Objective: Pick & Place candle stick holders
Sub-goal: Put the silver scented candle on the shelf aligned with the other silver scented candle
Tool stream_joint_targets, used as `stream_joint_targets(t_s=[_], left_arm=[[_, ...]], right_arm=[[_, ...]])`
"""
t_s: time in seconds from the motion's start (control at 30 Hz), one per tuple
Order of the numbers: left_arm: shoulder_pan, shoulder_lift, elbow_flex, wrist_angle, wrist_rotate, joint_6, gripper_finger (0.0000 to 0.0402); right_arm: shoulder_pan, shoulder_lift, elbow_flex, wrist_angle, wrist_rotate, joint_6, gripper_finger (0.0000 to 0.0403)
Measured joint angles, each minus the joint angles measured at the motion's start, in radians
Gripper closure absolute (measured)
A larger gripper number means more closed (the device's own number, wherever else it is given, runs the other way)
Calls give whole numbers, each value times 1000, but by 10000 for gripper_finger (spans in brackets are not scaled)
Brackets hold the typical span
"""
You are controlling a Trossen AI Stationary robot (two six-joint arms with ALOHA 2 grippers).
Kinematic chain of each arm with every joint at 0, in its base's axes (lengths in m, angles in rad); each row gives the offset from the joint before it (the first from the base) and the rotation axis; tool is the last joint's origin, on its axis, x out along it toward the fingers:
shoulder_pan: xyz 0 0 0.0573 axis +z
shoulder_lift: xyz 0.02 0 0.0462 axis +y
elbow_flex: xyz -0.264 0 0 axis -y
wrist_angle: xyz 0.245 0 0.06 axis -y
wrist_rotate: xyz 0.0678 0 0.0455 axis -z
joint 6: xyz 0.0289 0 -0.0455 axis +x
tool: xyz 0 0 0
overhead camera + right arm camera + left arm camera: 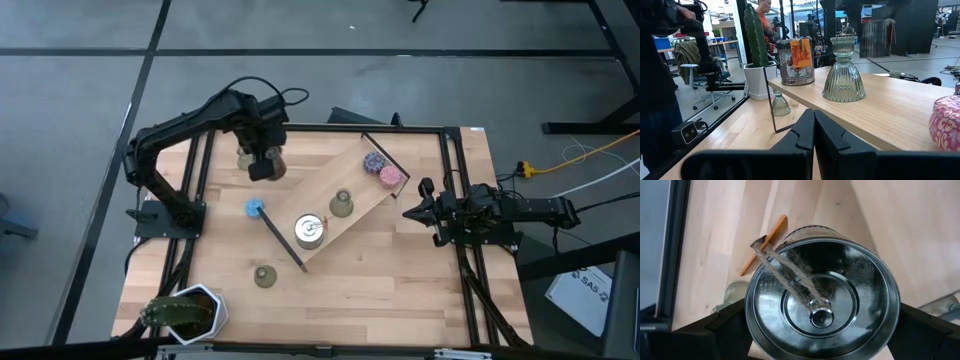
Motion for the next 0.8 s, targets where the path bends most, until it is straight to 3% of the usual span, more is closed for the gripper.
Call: stream_joint_targets(t_s=[0.8], left_arm=[[-222, 0, 16, 2, 37, 463, 43]], right_arm=[[0, 0, 0, 0, 0, 0, 393]])
